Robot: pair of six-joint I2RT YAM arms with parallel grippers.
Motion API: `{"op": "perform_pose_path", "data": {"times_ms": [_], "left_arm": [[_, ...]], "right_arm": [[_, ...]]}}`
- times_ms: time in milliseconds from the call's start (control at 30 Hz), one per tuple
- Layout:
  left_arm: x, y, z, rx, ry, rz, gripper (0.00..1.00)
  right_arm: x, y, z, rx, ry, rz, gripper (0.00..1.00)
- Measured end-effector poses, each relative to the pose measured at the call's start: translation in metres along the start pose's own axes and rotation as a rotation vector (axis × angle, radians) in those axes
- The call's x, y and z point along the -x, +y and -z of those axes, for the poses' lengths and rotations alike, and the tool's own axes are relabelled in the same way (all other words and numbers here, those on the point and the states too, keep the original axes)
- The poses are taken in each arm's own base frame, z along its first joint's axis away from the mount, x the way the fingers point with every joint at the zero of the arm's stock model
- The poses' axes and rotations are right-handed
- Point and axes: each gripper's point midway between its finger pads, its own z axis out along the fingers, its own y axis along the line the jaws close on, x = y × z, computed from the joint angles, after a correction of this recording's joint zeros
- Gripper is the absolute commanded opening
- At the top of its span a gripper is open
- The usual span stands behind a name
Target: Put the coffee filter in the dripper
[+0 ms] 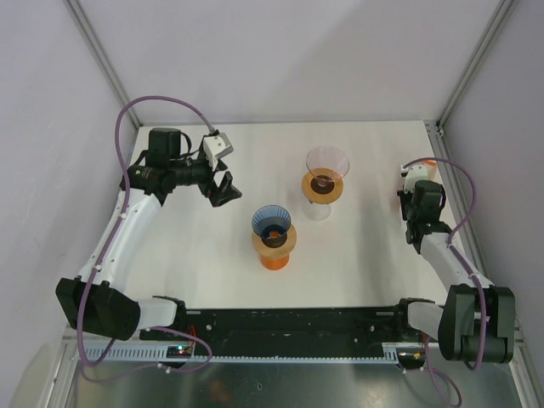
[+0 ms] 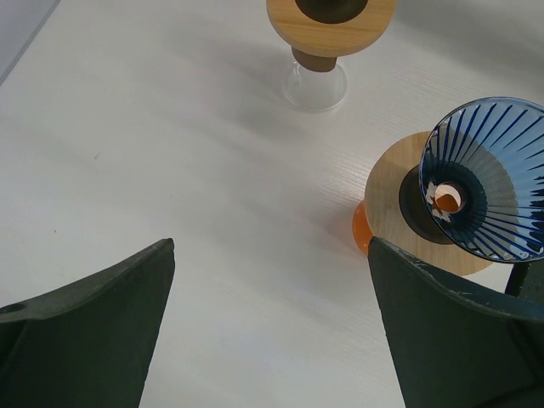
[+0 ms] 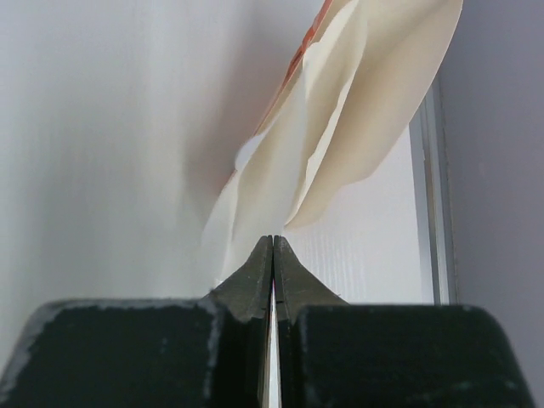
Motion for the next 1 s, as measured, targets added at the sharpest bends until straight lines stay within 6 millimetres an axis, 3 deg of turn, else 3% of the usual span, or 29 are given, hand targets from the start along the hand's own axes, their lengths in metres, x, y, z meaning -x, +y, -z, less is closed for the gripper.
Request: {"op": "perform_pose_path", "data": {"times_ms": [67, 167, 233, 400, 500, 633, 833, 1000], "left_arm": [[0.0, 0.0, 0.0, -0.002, -0.001, 0.0, 1.0], [0.001, -0.001, 0.0, -0.007, -0.004, -0.001, 1.0], [0.001, -0.001, 0.0, -0.007, -0.004, -0.001, 1.0], [0.001, -0.001, 0.0, -0.007, -0.004, -0.006, 1.0], [0.001, -0.001, 0.0, -0.007, -0.004, -0.009, 1.0], [0.001, -0.001, 0.0, -0.007, -0.004, -0.009, 1.0], [0.001, -0.001, 0.0, -0.007, -0.004, -0.009, 1.0], [0.001, -0.001, 0.0, -0.007, -0.004, -0.008, 1.0]], "right_arm": [[0.001, 0.001, 0.001, 0.006, 0.0, -0.006, 0.01], [0.0, 0.002, 0.001, 0.017, 0.004, -0.031, 0.24], [-0.001, 0.002, 0.001, 0.018, 0.007, -0.06, 0.33], [0.001, 0.003, 0.0, 0.022, -0.002, -0.112, 0.42], [0.002, 0.006, -0.002, 0.031, -0.004, -0.124, 0.43], [-0.005, 0.009, -0.009, 0.035, 0.02, -0.145, 0.36], [-0.017, -0.002, -0.022, 0.01, 0.047, -0.2, 0.37], [-0.018, 0.003, -0.031, 0.036, 0.046, -0.219, 0.27]]}}
